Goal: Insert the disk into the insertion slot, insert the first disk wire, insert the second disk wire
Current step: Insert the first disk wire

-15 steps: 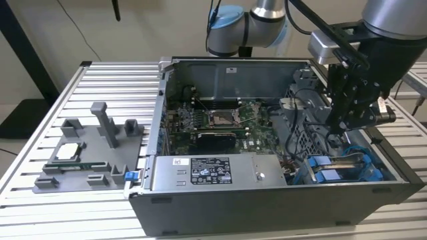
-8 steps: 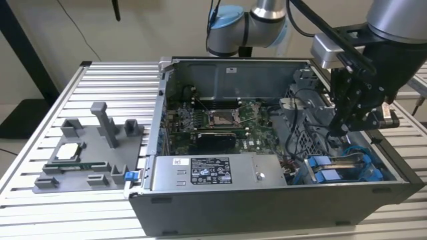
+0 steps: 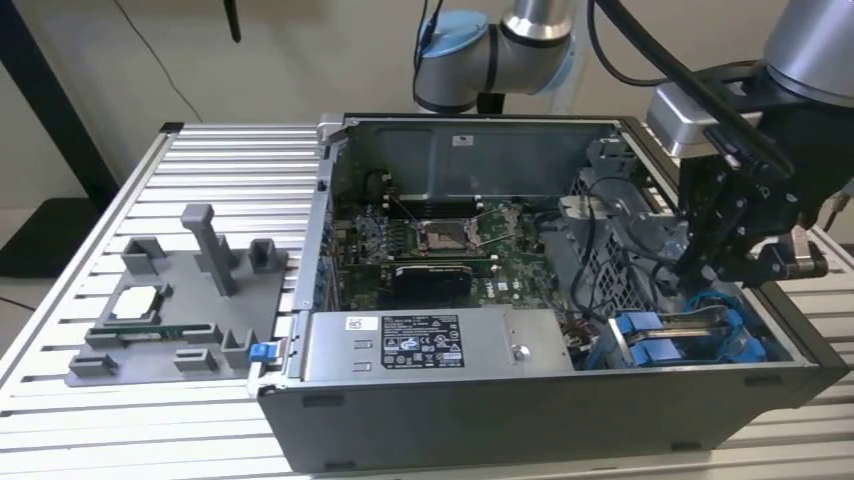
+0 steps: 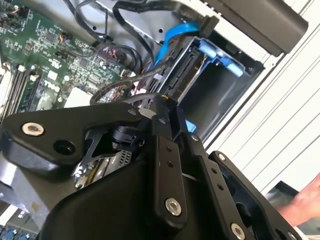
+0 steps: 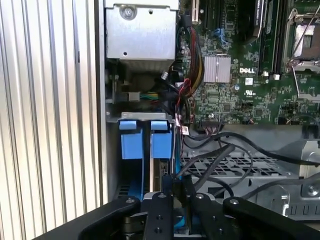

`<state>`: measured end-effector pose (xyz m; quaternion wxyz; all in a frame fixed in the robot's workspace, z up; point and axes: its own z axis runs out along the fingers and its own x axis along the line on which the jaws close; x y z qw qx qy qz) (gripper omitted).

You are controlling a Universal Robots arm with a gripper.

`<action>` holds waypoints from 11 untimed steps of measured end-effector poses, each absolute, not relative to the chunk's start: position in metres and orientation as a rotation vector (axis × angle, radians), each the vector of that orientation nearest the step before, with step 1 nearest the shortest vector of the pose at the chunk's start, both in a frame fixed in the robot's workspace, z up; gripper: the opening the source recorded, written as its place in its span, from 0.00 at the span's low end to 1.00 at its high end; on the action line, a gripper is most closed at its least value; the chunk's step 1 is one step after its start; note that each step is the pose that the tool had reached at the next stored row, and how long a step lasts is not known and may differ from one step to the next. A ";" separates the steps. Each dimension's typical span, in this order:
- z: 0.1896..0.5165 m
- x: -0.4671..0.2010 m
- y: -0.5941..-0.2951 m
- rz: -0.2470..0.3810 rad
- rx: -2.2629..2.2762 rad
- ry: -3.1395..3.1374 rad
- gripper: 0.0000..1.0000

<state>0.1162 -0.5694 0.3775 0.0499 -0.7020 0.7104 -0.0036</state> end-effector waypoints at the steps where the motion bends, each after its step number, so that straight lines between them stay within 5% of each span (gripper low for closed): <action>1: 0.377 0.119 -0.570 -0.010 -2.138 2.164 0.00; 11: 0.376 0.128 -0.570 -0.009 -2.139 2.165 0.00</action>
